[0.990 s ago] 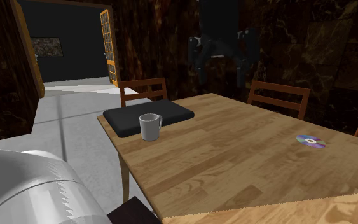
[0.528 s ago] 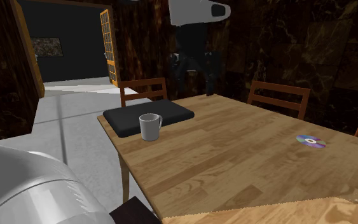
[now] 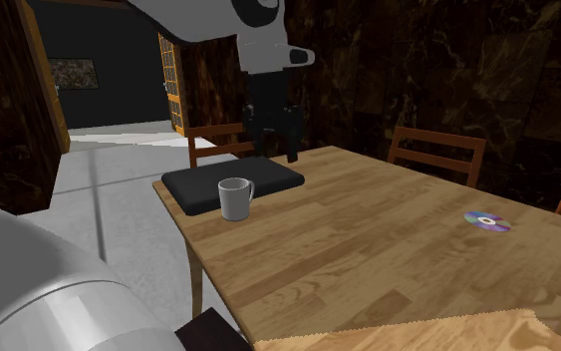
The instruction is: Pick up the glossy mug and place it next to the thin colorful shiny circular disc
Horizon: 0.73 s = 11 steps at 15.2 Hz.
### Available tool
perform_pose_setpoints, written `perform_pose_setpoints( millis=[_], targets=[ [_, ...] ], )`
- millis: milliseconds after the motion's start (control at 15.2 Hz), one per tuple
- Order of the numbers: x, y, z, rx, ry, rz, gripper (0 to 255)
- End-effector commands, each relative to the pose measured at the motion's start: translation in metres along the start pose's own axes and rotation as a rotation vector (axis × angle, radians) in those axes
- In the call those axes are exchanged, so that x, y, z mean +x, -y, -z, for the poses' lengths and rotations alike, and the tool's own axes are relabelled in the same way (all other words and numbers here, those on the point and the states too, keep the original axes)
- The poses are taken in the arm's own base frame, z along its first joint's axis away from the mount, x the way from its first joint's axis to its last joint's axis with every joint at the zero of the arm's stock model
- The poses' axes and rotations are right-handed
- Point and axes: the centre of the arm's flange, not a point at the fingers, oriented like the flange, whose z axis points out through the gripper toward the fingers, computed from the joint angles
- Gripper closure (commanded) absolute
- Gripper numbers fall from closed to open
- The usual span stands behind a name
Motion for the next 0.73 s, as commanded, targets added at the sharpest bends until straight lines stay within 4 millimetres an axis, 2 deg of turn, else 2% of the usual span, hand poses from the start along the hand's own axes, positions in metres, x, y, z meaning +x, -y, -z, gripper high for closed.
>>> perform_pose_setpoints(
  millis=[0,660],
  targets=[
    [0.003,0.024,-0.01,0.002,0.0,-0.001,0],
    [0.023,0.144,-0.059,0.01,0.002,-0.002,0]
  ],
)
